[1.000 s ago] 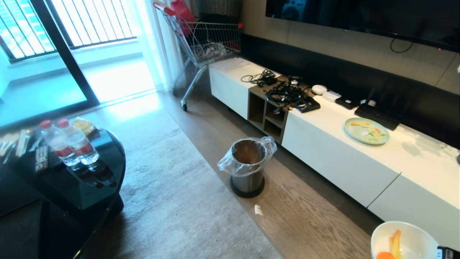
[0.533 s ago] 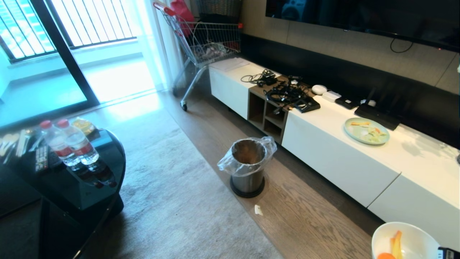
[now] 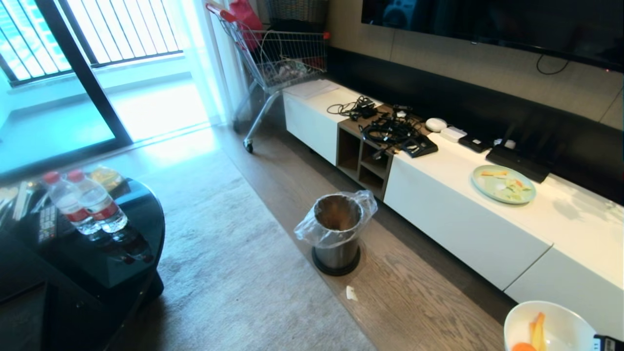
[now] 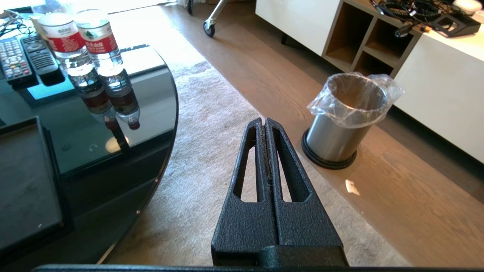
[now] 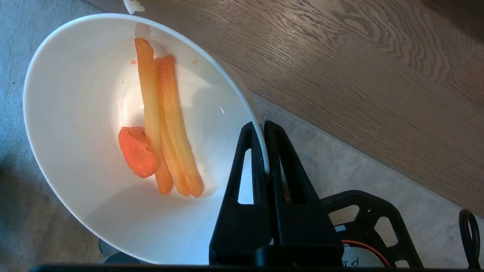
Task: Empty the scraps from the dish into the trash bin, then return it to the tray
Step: Move the bowl over the trash can
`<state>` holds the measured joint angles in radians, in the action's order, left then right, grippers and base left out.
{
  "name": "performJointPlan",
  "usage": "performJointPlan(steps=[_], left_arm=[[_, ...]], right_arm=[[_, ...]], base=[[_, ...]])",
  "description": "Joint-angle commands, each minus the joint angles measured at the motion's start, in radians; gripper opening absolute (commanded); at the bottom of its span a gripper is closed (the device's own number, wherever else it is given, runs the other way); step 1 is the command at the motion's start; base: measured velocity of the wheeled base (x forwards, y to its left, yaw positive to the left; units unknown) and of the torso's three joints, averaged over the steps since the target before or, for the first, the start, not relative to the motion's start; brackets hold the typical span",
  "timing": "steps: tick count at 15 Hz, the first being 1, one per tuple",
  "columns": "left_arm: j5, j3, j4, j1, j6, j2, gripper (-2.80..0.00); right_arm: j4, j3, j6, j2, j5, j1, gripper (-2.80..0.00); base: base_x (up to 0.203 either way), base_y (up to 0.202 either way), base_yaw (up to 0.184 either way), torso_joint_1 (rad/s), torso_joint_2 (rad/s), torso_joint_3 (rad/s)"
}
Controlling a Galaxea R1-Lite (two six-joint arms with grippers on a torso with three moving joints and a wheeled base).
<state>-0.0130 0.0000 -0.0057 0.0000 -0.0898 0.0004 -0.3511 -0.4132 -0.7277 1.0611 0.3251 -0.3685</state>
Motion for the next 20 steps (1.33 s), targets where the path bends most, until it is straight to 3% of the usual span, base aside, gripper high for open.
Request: performJointPlan(steps=[1, 10, 20], left_arm=[[-0.001, 0.0, 0.0, 0.0, -0.001, 0.0, -2.8], [-0.001, 0.0, 0.0, 0.0, -0.001, 0.0, -2.8], [-0.001, 0.0, 0.0, 0.0, -0.001, 0.0, -2.8]], right_arm=[[-0.002, 0.003, -0.004, 0.001, 0.002, 0.0, -2.8], [0.006, 0.018, -0.004, -0.001, 0.0, -0.003, -2.8], [0.001, 0.014, -0.004, -0.001, 0.003, -0.004, -2.8]], base=[[0.187, 0.0, 0.001, 0.004, 0.0, 0.0], [0.184, 0.0, 0.0, 0.002, 0.0, 0.001], [0.008, 0.0, 0.0, 0.001, 0.0, 0.0]])
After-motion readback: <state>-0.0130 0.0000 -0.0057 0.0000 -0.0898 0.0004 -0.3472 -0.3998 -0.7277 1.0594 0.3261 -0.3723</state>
